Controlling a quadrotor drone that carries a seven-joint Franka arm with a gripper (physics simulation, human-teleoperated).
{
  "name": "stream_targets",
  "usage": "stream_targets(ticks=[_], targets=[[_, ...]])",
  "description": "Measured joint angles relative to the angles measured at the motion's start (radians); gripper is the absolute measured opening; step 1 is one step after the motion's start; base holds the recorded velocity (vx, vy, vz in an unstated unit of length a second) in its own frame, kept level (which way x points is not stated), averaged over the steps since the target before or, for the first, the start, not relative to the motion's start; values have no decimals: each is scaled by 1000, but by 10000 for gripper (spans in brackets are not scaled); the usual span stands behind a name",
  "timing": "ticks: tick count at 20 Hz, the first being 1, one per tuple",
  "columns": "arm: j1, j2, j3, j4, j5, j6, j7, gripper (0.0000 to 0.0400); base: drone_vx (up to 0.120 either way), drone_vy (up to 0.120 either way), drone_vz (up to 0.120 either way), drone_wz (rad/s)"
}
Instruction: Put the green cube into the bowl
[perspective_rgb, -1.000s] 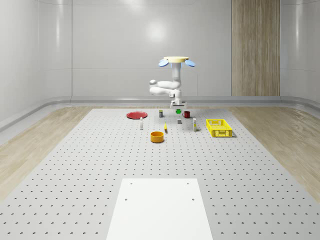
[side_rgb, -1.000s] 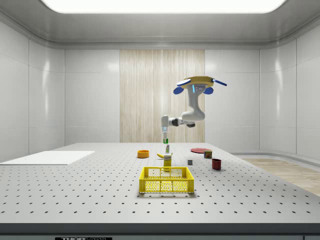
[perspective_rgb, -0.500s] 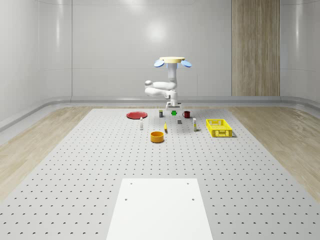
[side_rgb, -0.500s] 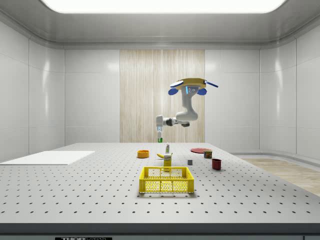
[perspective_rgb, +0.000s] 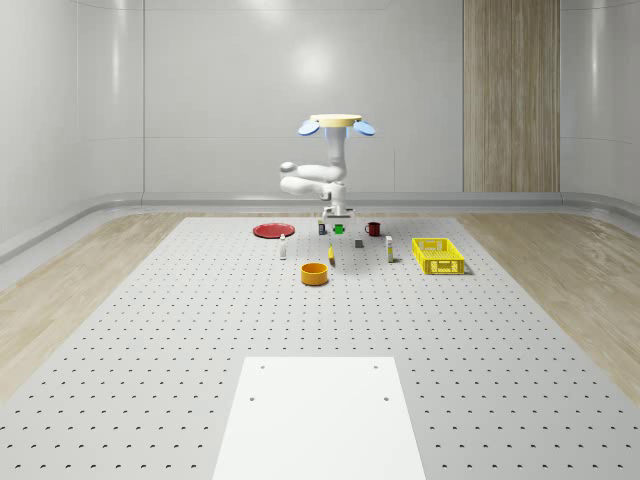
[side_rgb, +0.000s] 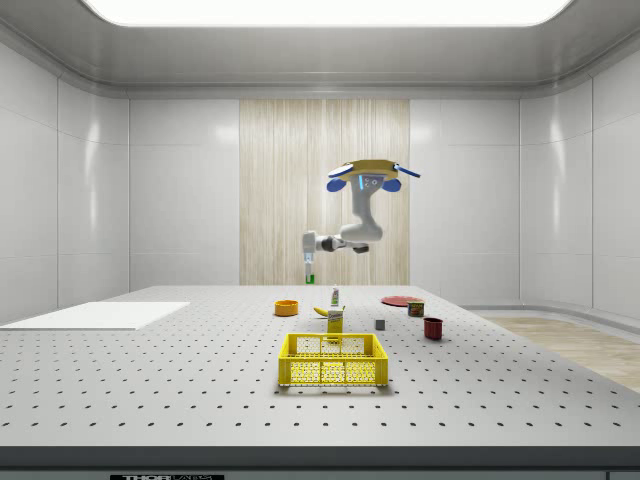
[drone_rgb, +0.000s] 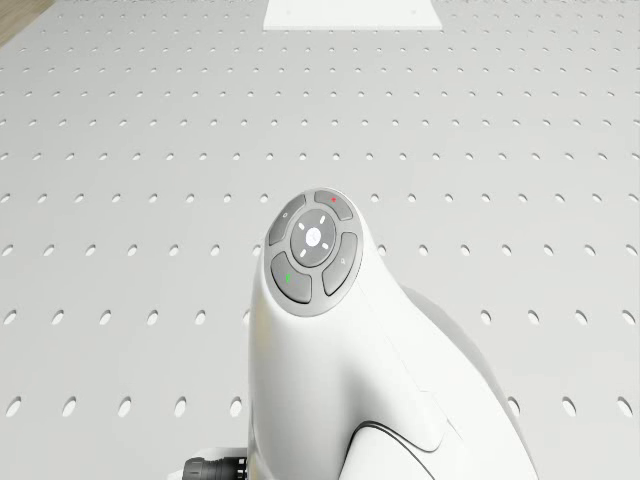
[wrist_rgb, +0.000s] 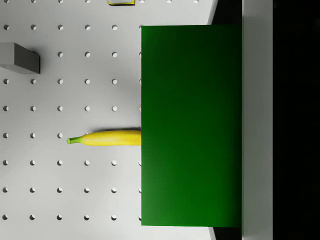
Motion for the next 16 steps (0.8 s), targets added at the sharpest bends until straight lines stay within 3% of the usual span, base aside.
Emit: stream_targets(ticks=[16], targets=[[-3,-10,1,0,4,9,2,250,120,-120,0,0]])
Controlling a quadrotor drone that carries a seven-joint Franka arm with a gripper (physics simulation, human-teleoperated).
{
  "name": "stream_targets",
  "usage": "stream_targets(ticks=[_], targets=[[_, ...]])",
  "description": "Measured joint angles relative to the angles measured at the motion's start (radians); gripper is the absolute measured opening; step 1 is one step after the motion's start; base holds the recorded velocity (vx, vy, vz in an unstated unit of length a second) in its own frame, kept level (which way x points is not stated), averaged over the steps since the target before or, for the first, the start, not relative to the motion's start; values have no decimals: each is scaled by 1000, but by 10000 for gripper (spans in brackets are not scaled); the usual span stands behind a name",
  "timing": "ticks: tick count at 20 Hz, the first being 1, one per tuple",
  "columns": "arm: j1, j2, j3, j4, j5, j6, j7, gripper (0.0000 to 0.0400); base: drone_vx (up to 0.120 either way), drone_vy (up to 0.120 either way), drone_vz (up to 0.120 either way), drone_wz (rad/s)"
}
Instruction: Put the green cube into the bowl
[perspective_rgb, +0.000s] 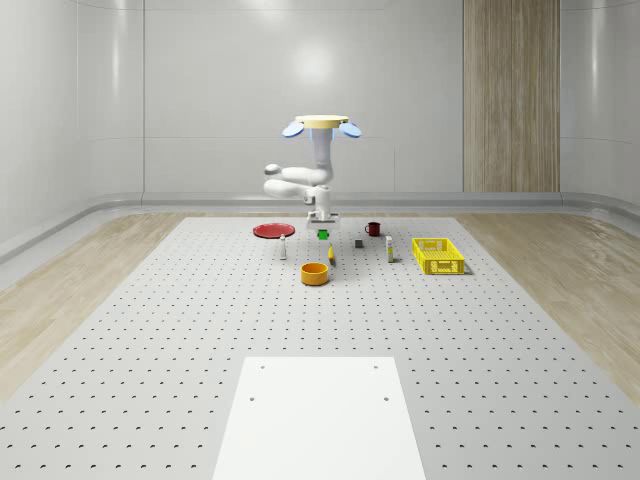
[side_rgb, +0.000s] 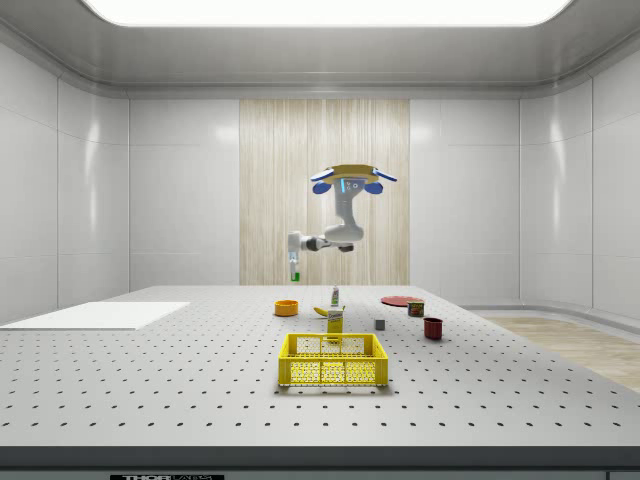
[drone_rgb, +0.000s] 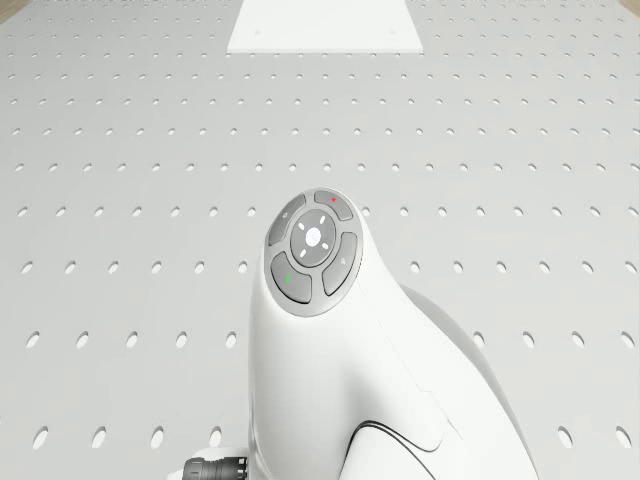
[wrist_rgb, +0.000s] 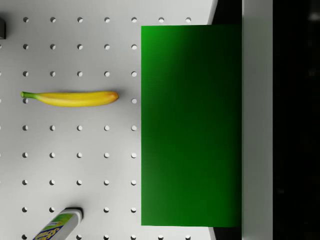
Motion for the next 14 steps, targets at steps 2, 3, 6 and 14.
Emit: stream_targets(ticks=[2,3,6,14], targets=[[0,-1,0,0,0,1,0,250,120,-120,0,0],[0,-2,0,0,1,2,0,250,120,-120,0,0],[-1,-3,0,0,1,3,1,250,120,-120,0,0],[-2,-7,1,0,3,6,1,250,120,-70,0,0]])
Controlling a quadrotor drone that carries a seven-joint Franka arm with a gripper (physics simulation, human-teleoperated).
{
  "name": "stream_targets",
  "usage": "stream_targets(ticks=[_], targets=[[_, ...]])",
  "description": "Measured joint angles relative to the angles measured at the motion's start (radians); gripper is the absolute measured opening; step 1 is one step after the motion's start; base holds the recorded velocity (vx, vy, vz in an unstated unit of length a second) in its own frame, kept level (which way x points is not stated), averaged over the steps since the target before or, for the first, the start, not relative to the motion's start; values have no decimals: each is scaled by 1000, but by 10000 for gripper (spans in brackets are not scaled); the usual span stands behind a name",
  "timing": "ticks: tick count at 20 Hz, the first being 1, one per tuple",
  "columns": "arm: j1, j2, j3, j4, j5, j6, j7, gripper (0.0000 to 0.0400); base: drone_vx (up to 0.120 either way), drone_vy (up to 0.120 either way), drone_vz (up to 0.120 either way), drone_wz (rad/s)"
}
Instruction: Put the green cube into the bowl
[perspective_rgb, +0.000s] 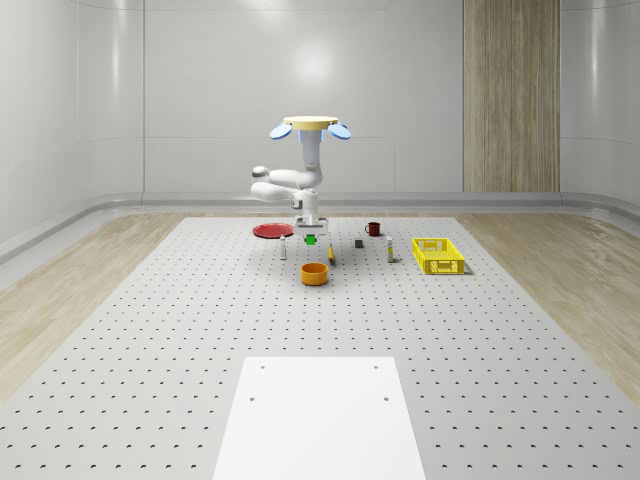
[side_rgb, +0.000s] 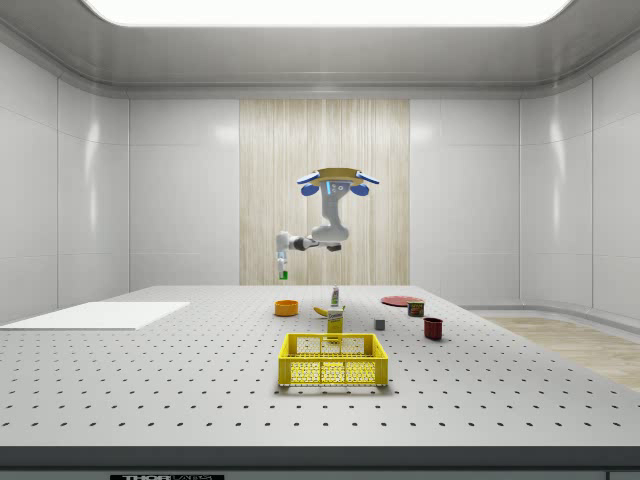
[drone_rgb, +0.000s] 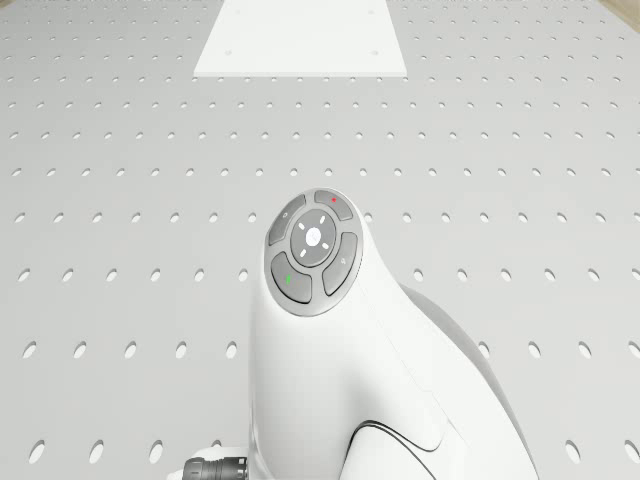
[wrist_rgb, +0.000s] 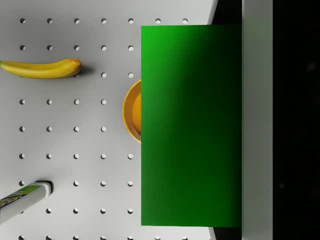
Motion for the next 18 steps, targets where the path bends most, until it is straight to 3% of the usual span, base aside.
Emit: stream_targets(ticks=[3,7,13,15,18], targets=[[0,-1,0,0,1,1,0,250,120,0,-67,0],[-1,-3,0,0,1,3,1,250,0,0,-120,0],[-1,-5,1,0,2,5,1,250,-107,0,-120,0],[-2,-6,1,0,2,5,1,250,0,0,-120,0],[-2,-7,1,0,3,6,1,250,0,120,-120,0]])
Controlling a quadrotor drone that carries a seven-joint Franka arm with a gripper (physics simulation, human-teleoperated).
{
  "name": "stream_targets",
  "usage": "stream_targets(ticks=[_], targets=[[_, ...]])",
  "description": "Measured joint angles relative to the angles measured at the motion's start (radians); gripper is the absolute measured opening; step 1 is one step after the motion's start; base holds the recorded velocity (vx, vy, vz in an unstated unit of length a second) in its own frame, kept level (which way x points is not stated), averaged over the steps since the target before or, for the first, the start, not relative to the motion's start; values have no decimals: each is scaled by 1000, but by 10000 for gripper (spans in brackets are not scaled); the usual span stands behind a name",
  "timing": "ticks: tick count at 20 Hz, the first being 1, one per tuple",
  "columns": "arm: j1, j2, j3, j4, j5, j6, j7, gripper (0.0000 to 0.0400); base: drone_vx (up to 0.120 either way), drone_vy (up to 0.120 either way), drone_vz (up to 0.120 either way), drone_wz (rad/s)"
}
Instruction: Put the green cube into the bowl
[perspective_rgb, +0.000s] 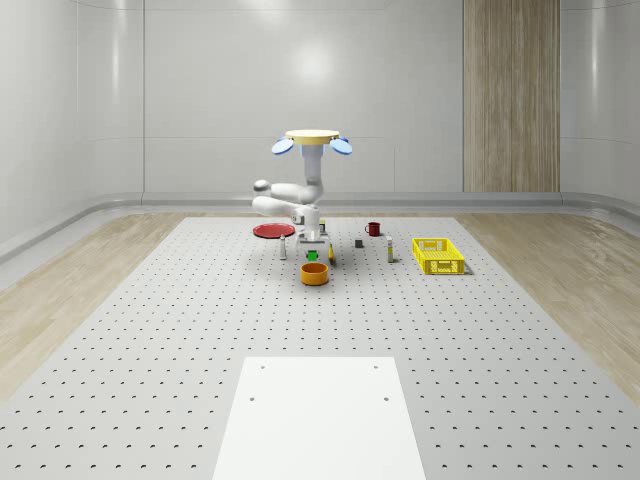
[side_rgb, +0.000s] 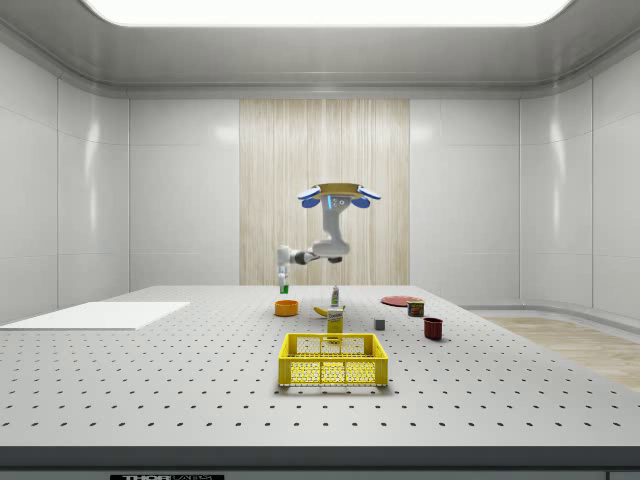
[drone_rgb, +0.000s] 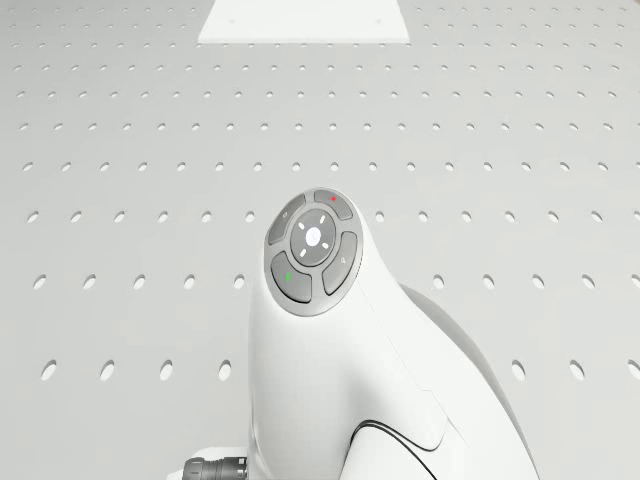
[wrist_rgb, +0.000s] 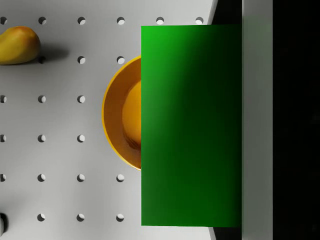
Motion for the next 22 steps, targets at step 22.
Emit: stream_targets(ticks=[22], targets=[[-10,-6,-53,13,-49,25,0,250,-9,2,-56,0]])
